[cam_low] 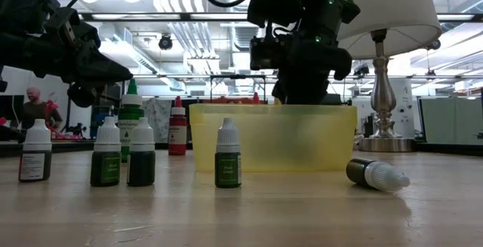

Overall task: Pick & Place food coloring
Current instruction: Put the right small blue food coloring bottle into the bin

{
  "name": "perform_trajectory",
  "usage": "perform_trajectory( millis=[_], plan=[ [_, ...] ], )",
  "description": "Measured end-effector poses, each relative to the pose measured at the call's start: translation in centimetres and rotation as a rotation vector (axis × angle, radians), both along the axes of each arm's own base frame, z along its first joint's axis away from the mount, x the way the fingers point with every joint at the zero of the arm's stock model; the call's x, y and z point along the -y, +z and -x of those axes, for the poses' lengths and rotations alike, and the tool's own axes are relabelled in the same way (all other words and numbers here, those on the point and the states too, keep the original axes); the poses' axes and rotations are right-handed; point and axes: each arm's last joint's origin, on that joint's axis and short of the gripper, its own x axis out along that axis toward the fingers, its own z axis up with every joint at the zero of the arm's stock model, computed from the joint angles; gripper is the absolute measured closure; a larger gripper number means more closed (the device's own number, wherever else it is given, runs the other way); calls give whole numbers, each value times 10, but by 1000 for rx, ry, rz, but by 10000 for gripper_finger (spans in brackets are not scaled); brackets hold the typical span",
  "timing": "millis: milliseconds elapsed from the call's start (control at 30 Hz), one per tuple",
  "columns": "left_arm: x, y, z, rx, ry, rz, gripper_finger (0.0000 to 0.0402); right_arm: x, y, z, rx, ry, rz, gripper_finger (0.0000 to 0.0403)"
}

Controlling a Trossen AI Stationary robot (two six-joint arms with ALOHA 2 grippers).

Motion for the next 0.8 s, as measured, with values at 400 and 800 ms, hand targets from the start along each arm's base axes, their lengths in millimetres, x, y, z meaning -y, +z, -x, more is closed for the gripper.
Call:
perform_trajectory(
  millis=[400, 800],
  plan=[
    [0, 0, 0, 0, 0, 0, 401, 0, -2, 0, 8, 0, -1, 337],
    [0, 0, 0, 0, 0, 0, 401, 0, -2, 1, 2, -5, -4, 301]
  ],
)
